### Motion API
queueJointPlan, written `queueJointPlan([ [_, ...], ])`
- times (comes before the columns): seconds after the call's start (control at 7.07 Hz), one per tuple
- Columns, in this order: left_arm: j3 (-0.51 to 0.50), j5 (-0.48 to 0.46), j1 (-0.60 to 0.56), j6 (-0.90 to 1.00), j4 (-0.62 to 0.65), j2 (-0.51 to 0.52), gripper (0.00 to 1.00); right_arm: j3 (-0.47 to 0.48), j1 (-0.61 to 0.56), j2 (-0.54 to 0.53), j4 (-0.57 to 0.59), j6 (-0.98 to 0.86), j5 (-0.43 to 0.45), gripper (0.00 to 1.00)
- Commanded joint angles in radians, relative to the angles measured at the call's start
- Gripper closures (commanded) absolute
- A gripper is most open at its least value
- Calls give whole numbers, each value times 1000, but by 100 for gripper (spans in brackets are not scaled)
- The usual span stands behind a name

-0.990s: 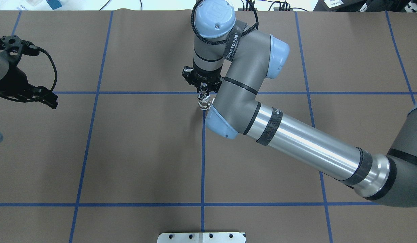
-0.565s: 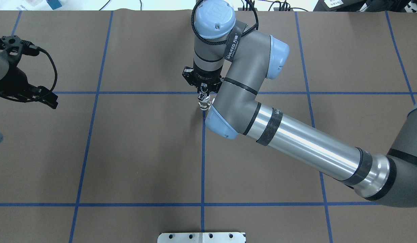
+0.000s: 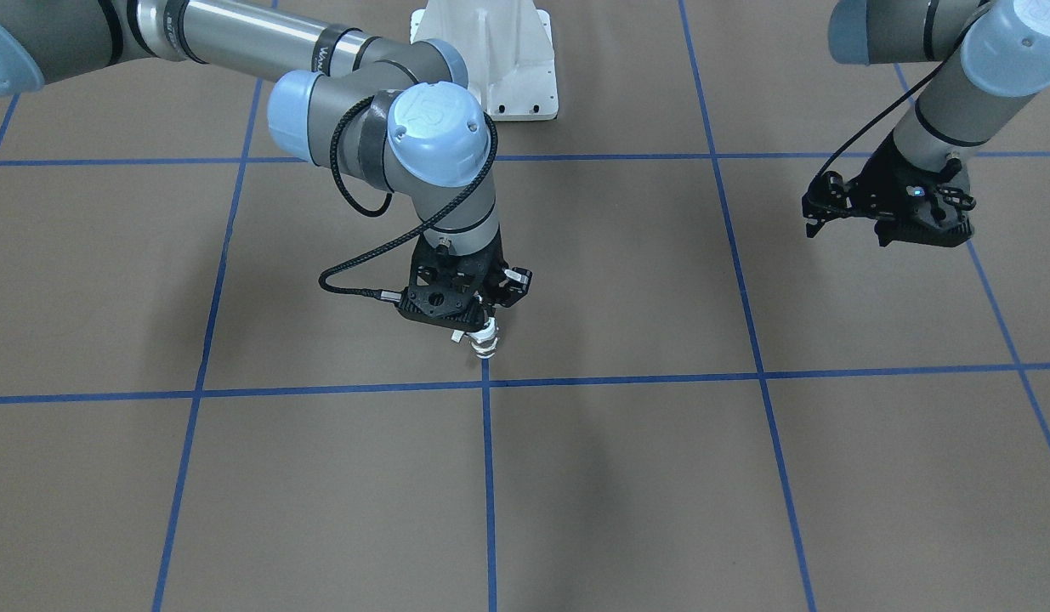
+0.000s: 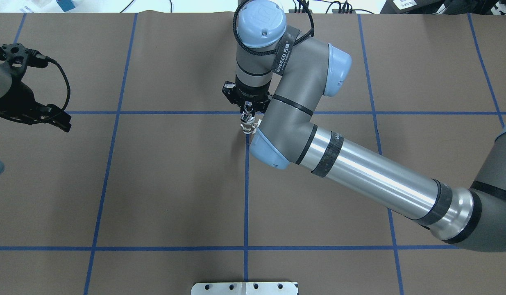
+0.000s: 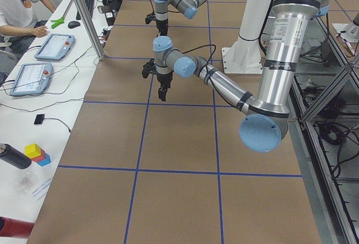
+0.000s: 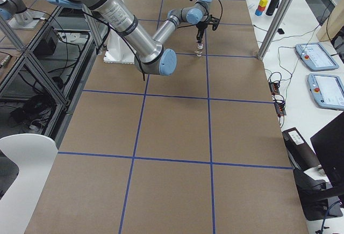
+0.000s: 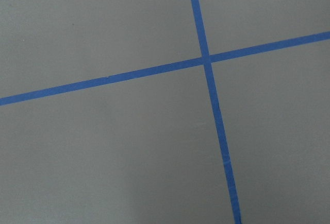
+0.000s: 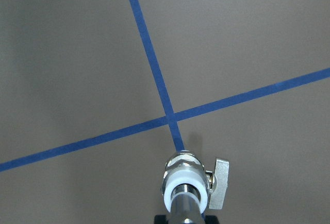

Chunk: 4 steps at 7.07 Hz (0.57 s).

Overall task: Assemble PPR valve and pipe with both arms
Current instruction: 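Lower the chrome fitting into the valve top and press it in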

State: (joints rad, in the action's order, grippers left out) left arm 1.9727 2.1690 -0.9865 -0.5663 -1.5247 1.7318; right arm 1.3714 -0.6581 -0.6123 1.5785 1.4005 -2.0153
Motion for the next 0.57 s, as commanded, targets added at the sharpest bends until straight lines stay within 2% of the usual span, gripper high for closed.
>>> queueJointPlan([
  [0.0, 0, 0, 0, -1, 0, 0, 1, 0, 0, 0, 0, 0, 1, 86],
  [0.42, 2, 0, 0, -1, 0, 0, 1, -2, 0, 0, 0, 0, 1, 64],
])
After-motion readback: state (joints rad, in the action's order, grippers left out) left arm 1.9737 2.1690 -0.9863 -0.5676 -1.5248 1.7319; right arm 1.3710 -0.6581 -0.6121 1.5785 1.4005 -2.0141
